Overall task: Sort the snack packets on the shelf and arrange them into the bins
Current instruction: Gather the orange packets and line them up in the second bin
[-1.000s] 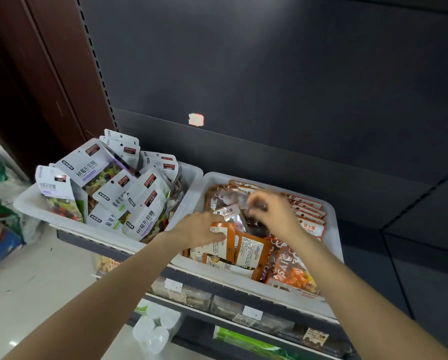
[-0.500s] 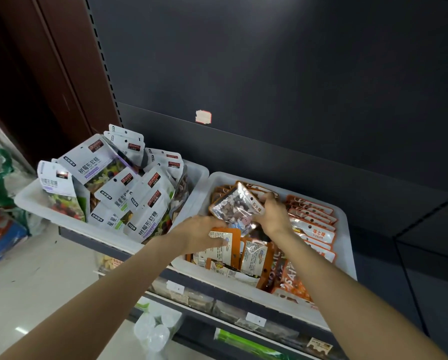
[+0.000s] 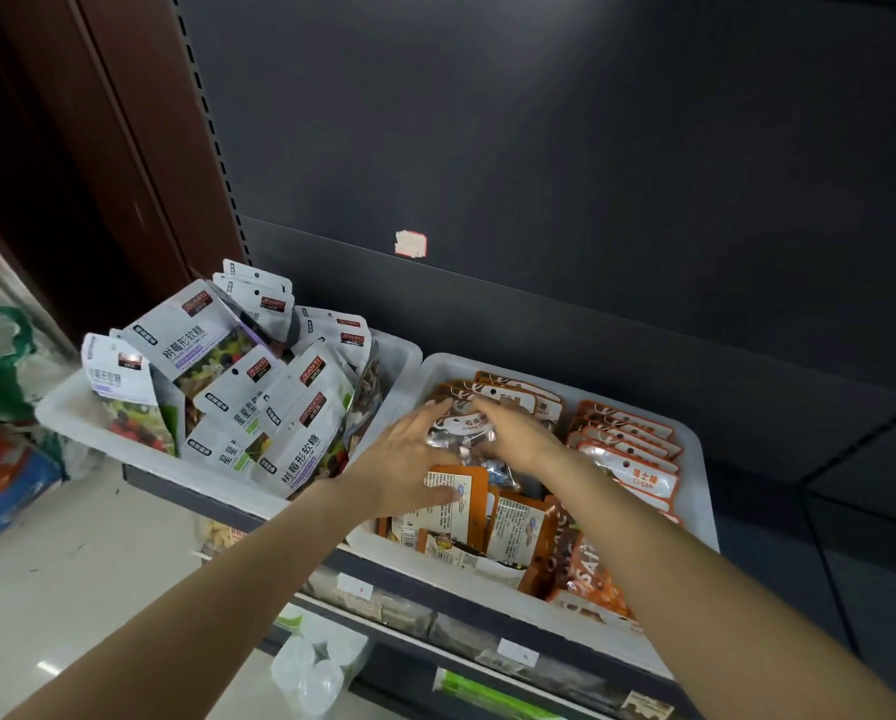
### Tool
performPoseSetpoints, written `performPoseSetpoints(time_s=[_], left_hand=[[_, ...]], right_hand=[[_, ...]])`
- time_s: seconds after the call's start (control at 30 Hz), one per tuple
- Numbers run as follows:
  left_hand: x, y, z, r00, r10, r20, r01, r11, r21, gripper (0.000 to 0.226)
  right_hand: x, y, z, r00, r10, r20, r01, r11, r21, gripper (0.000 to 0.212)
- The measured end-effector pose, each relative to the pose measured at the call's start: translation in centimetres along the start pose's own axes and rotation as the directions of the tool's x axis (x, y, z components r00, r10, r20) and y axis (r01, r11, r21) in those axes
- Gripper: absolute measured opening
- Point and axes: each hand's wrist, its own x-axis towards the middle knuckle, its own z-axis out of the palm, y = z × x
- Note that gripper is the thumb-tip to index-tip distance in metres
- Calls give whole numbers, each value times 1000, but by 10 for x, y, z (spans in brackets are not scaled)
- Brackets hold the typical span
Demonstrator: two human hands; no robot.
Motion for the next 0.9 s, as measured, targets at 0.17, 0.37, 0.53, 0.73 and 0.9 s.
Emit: performPoseSetpoints(time_s=[0.17,0.37,0.53,0.73,0.9], left_hand=[[4,-1,-5,997,-18,78,23,998,-61,48],[8,-6,0,993,-29,116,29,1000,5,56],[11,-6,1,991,-2,134,-5,999,51,57],[13,-8,4,992,8,129,-18,997,76,58],[16,-8,5,991,5,133,-15,997,72,59]], right_hand=[[9,2,7,999,17,-39,-20,998,-68,63],[10,11,23,962,221,-161,-220,975,27,76],[3,18,28,927,303,-221,-247,937,245,67],[1,21,25,914,354,-198,-288,911,295,44],[3,22,24,911,391,-131,-287,829,481,36]])
